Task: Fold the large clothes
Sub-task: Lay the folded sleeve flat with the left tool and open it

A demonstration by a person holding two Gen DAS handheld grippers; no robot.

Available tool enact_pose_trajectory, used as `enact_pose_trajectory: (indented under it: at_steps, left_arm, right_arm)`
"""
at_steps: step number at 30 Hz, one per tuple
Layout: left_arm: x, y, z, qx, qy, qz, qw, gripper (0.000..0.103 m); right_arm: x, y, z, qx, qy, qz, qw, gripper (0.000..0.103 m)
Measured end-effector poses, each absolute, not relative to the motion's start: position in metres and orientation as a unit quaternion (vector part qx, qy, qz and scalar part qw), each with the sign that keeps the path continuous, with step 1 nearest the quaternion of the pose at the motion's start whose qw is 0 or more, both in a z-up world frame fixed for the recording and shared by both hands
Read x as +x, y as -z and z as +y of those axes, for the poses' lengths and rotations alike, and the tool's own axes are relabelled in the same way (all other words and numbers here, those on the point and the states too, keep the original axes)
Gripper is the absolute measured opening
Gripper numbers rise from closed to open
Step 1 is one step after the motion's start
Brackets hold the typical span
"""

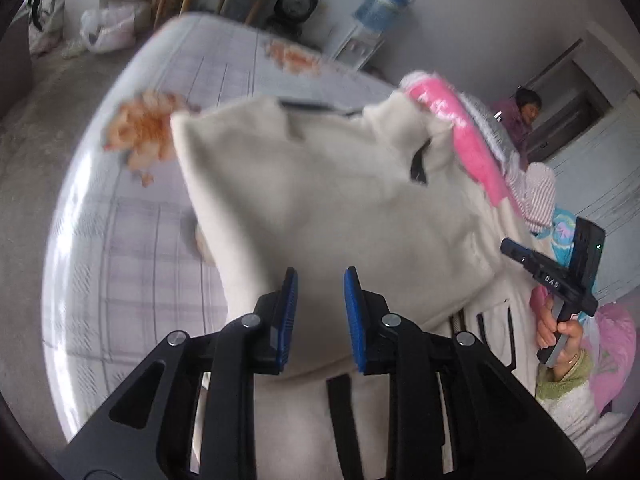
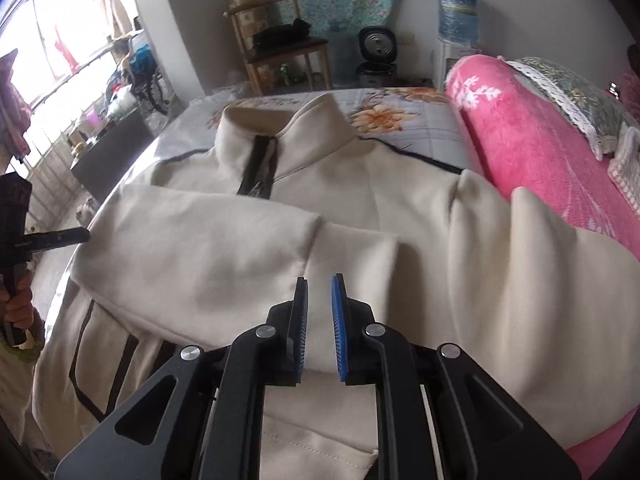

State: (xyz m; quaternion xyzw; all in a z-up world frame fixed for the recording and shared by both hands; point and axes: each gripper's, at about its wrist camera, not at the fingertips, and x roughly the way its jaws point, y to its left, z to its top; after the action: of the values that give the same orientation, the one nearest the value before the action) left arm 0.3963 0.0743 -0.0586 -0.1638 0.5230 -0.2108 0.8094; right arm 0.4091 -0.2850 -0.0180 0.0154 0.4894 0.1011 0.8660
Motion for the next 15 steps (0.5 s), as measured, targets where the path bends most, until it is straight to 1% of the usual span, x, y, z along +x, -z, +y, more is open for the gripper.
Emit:
enact_pose_trajectory:
  at_steps: [1, 2, 4, 7, 9, 10, 13, 15]
  left_arm:
    - [0.394, 0.07, 0.077, -0.166, 0.201, 0.53, 0.807, 0.017]
    - [0.388, 0.071, 0.083, -0.175, 0.196, 0.511, 0.818, 0.014]
    - [0.385, 0.074, 0.094, -0.201, 0.193, 0.507, 0.816, 0.014]
    - [0.381, 0.073, 0.095, -0.193, 0.187, 0.499, 0.824, 0.012]
    - [0.38, 0.07, 0.089, -0.172, 0.179, 0.496, 0.832, 0.012]
    - [0.38, 0.067, 0.086, -0.161, 0.175, 0.493, 0.837, 0.012]
    - [0.383, 0.062, 0.077, -0.135, 0.167, 0.484, 0.849, 0.02]
    - [0.385, 0.062, 0.072, -0.122, 0.16, 0.479, 0.854, 0.022]
  right_arm:
    - [0.41, 0.027, -0.283, 0.009, -0.1, 0.501, 0.86, 0.013]
    - [0.409, 0.036, -0.282, 0.007, -0.094, 0.512, 0.854, 0.013]
    - [0.409, 0.044, -0.29, 0.016, -0.086, 0.518, 0.851, 0.014]
    - [0.409, 0.039, -0.302, 0.022, -0.059, 0.526, 0.848, 0.014]
    - [0.41, 0.031, -0.307, 0.027, -0.049, 0.523, 0.851, 0.015]
    - [0.411, 0.026, -0.308, 0.031, -0.048, 0.516, 0.854, 0.017]
    - [0.415, 0.016, -0.301, 0.029, -0.059, 0.499, 0.864, 0.017]
    - [0.422, 0.019, -0.293, 0.022, -0.066, 0.499, 0.864, 0.021]
